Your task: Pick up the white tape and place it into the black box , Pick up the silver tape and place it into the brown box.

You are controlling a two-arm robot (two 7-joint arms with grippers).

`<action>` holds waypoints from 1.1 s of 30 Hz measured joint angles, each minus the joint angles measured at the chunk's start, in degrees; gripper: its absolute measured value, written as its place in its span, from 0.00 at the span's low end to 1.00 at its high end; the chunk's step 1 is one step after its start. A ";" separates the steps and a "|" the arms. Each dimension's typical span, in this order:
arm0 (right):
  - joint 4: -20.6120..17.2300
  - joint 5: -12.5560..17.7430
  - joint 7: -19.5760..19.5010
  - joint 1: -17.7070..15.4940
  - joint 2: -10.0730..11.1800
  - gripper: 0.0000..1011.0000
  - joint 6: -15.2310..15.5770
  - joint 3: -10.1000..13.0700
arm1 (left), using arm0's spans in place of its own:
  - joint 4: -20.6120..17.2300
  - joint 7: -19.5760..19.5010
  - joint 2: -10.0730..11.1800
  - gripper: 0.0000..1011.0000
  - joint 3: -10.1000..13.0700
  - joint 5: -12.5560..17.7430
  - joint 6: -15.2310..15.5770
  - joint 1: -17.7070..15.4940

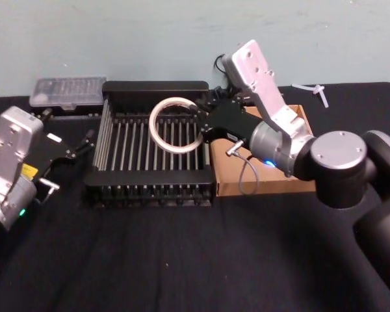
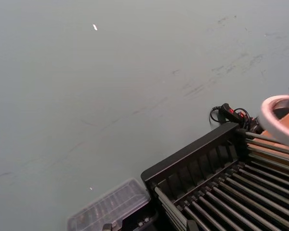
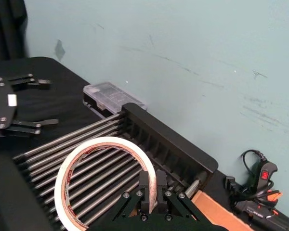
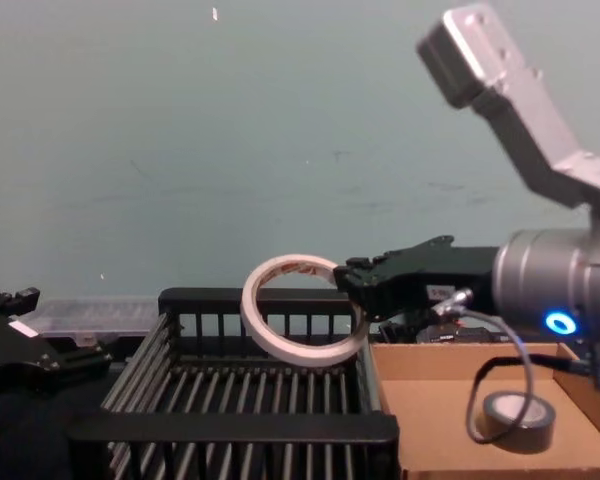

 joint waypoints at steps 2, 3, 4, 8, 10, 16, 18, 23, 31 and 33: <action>2.26 -1.03 -0.58 0.82 -1.04 0.09 -1.32 -0.37 | -0.01 0.00 0.00 0.99 0.00 0.00 0.00 0.00; 2.93 -1.31 -0.73 1.07 -1.32 0.09 -1.68 -0.49 | -0.01 0.00 0.00 0.99 0.00 0.00 0.00 0.00; 3.76 -1.66 -0.89 1.37 -1.67 0.09 -2.10 -0.61 | -0.01 0.00 0.00 0.99 0.00 0.00 0.00 -0.01; 7.46 -3.26 -1.73 2.55 -3.28 0.09 -3.95 -1.16 | 0.00 0.00 0.00 0.99 0.00 0.00 0.00 0.00; 9.76 -4.03 -2.26 3.20 -4.32 0.09 -4.74 -1.41 | -0.01 0.00 0.00 0.99 0.00 0.00 0.00 0.00; 14.85 -5.59 -2.95 4.72 -6.56 0.09 -6.24 -1.66 | 0.00 0.00 0.00 0.99 0.00 0.00 0.00 0.00; 15.73 -5.85 -3.02 4.99 -6.95 0.09 -6.51 -1.66 | 0.00 0.00 0.00 0.99 0.00 0.00 0.00 0.00; 18.05 -6.82 -3.15 5.61 -8.12 0.09 -7.08 -1.50 | 0.00 0.00 0.00 0.99 0.00 0.00 0.00 0.00; 18.86 -7.87 -3.03 5.71 -8.77 0.09 -6.95 -1.16 | -0.01 0.00 0.00 0.99 0.00 0.00 0.00 0.00; 18.86 -7.87 -3.02 5.71 -8.76 0.09 -6.95 -1.16 | 0.00 0.00 0.00 0.99 0.00 0.00 0.00 0.00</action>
